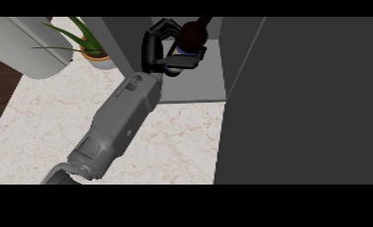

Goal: Pick up the wine, place it into the cabinet and close the cabinet

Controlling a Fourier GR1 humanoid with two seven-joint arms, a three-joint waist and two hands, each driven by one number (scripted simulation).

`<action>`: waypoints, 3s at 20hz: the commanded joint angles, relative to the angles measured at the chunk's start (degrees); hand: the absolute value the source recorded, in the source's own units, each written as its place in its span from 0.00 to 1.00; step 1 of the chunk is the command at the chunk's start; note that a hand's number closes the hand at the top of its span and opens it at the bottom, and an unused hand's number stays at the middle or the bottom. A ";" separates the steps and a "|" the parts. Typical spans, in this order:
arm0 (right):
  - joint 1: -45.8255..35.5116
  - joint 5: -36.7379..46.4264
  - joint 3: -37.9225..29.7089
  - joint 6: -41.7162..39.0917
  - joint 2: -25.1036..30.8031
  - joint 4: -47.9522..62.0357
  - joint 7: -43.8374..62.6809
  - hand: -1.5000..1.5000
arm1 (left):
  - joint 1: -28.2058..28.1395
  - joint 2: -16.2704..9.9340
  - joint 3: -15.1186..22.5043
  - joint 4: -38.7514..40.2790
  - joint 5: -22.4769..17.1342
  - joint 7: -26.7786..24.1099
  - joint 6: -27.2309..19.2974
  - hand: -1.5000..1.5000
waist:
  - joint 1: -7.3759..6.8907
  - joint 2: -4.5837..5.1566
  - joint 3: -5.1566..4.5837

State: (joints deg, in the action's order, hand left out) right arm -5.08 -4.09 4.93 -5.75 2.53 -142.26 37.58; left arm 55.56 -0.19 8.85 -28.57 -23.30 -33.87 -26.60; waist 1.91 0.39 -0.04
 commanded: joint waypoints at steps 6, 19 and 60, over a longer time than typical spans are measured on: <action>-0.36 -2.69 1.40 0.14 -0.74 -3.11 1.24 0.00 | 9.39 -0.68 -6.01 11.39 0.13 -3.98 0.44 1.00 | 0.56 0.37 0.01; 1.89 -2.10 3.83 -0.72 -1.87 -3.17 -0.30 0.00 | 10.88 0.09 -13.62 16.92 -5.38 -5.48 4.81 1.00 | 1.49 0.76 -0.01; 2.73 -0.55 3.75 -2.28 -2.49 1.12 -5.99 0.00 | 6.69 -1.26 -13.13 23.15 0.08 -13.51 2.83 0.00 | 2.14 1.22 -0.01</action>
State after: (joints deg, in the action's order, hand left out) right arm -3.85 -3.94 8.99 -7.80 0.33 -140.76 32.89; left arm 63.75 -0.04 -4.08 -5.64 -23.42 -46.67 -26.25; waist 4.52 1.55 0.04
